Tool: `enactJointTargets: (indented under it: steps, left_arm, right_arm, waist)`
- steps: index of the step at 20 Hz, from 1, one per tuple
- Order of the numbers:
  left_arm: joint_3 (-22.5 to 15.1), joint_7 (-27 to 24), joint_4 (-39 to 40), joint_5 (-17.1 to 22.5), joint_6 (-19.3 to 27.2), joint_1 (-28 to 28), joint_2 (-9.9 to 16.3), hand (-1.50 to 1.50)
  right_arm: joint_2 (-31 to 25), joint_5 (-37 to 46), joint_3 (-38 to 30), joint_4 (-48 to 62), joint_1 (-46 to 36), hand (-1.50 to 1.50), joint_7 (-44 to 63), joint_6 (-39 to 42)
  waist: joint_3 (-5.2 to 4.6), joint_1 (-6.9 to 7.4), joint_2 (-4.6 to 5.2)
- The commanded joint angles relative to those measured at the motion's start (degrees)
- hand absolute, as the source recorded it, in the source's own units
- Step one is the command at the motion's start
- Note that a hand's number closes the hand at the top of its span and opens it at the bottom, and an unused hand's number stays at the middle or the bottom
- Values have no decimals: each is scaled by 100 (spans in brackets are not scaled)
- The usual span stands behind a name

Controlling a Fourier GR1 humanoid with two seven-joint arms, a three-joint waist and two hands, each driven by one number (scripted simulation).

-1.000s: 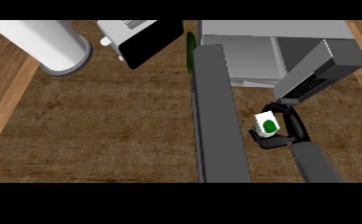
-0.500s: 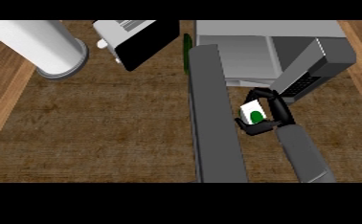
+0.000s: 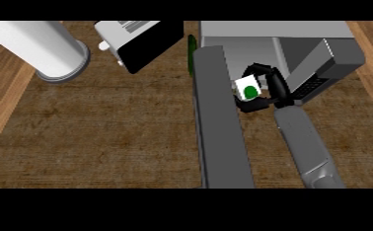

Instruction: Pick up the milk, place it into the microwave and close the microwave

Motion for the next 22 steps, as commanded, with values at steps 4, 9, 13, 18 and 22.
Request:
enactJointTargets:
  steps: [4, 9, 13, 18, 22]
  left_arm:
    - [15, 234, 199, -222, 152, -397, -151, -150]
    - [-19, 677, 36, -116, 259, -801, -92, -150]
    - [321, 531, 413, 130, -55, -896, 127, -150]
    - [440, 790, 449, 319, 30, -1250, 209, -150]
    - [569, 740, 659, 277, -111, -1418, 364, -150]
  right_arm:
    - [-277, 46, -97, 817, -1043, 150, 558, 63]
    - [-338, 253, -210, 1380, -1751, 150, 901, -751]
    - [-406, 388, -299, 1820, -1881, 150, 1046, -1441]
    - [-568, 218, -645, 2080, -2091, 150, 1502, -2046]
    - [-691, 73, -847, 2136, -2158, -150, 1296, -2243]
  waist:
    - [8, 123, 66]
    - [12, 218, 140]
    - [13, 381, 193]
    - [20, 479, 302]
    - [23, 576, 317]
